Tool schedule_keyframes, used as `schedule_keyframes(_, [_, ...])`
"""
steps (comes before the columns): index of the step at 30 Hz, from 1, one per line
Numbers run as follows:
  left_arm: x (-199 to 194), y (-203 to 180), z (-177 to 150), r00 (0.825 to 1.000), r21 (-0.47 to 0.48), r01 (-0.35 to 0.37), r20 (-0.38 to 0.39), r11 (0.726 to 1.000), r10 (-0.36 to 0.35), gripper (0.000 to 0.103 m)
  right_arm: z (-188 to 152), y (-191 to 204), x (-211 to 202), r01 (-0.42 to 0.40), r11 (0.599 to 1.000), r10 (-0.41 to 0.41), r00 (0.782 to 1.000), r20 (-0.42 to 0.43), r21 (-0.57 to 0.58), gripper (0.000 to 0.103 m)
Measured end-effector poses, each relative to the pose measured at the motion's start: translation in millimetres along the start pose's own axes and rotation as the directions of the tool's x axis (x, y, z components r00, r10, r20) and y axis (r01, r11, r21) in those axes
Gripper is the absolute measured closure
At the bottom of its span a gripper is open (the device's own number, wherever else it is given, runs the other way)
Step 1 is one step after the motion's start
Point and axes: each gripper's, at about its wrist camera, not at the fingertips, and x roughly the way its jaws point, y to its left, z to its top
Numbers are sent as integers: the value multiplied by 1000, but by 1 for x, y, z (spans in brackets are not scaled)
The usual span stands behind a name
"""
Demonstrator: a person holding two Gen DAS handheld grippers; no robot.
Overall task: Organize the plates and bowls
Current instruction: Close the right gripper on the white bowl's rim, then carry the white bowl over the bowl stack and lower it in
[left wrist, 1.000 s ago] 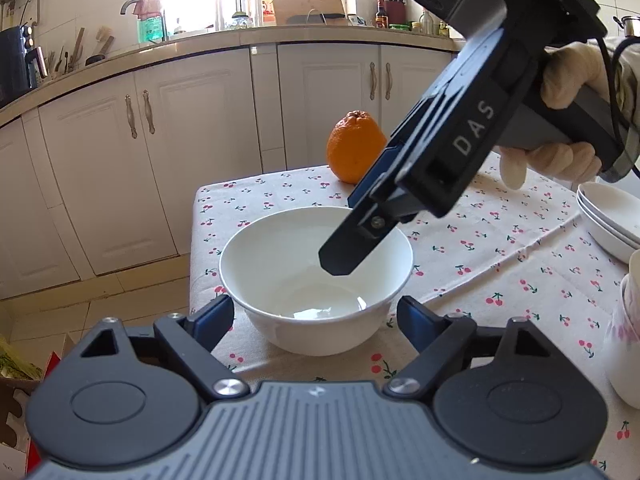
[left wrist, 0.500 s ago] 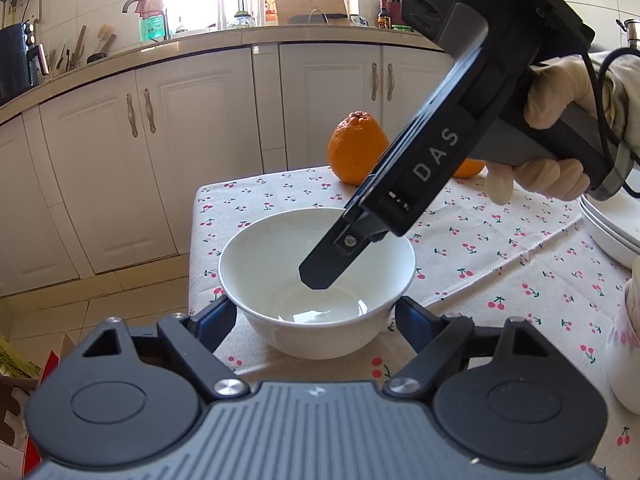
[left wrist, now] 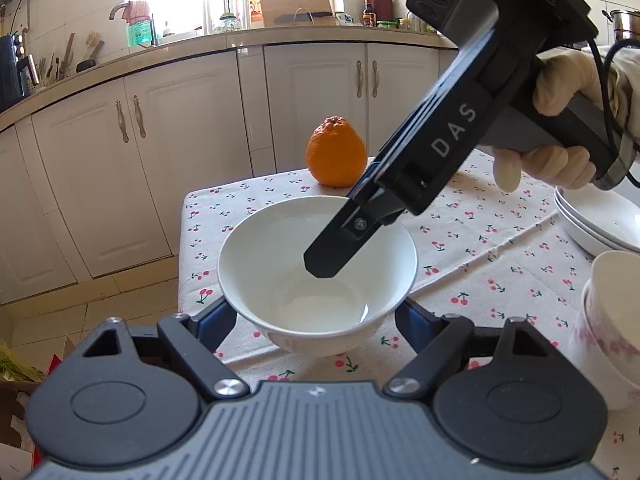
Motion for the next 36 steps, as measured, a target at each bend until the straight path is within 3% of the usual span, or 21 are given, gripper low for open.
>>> schedule_keyframes(21, [-85,-77,11,1000,26,22,1,999,-22,17,-70,63,-95,9,998,-5,998,65,-61,31])
schedule_keyframes(36, [-102,-128,14,999,61,52,11,997,-52,17,-123,73,-140,45,998,-41,994,100,-38,31])
